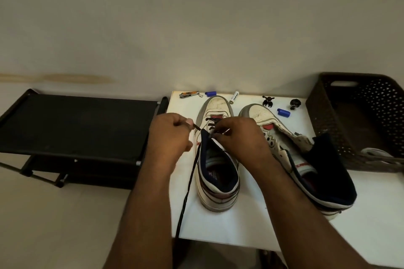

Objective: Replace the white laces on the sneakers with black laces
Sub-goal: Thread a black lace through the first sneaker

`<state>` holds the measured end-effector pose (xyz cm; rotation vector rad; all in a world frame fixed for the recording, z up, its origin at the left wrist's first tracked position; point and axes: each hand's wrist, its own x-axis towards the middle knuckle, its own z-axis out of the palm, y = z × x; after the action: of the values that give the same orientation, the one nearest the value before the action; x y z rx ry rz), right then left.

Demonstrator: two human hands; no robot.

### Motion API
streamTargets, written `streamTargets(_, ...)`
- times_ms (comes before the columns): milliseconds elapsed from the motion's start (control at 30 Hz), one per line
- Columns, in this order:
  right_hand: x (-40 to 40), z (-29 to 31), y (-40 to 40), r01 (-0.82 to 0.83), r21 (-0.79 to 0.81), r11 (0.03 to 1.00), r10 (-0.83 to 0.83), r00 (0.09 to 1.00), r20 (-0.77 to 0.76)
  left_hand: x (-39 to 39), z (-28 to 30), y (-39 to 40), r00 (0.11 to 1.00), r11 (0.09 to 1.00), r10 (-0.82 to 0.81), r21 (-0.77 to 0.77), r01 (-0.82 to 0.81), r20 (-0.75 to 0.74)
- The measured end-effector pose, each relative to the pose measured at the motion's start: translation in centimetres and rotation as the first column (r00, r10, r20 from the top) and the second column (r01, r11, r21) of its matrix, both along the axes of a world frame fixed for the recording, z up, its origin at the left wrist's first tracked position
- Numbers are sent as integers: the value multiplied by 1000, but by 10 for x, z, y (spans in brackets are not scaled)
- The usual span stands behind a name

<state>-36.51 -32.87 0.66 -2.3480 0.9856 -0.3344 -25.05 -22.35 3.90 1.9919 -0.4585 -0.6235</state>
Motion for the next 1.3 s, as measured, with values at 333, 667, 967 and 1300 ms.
streamTargets(333,-7,4,-10,86,179,980,-109,987,119,-5,0,8,907,789,-252,472,394,-336)
streamTargets(667,-6,4,-10,82,228,970,-120,980,158,-2,-31,1,958,853,-200,444,274,-206)
streamTargets(967,-3,0,-8,77,355,932,-199,926,322,-11,-9,-21,958,892,-31,-441,-102,-286)
streamTargets(1300,-6,19,-5,-378,486,788,-65,734,676,-19,48,-10,849,620,-525,-654,432,63)
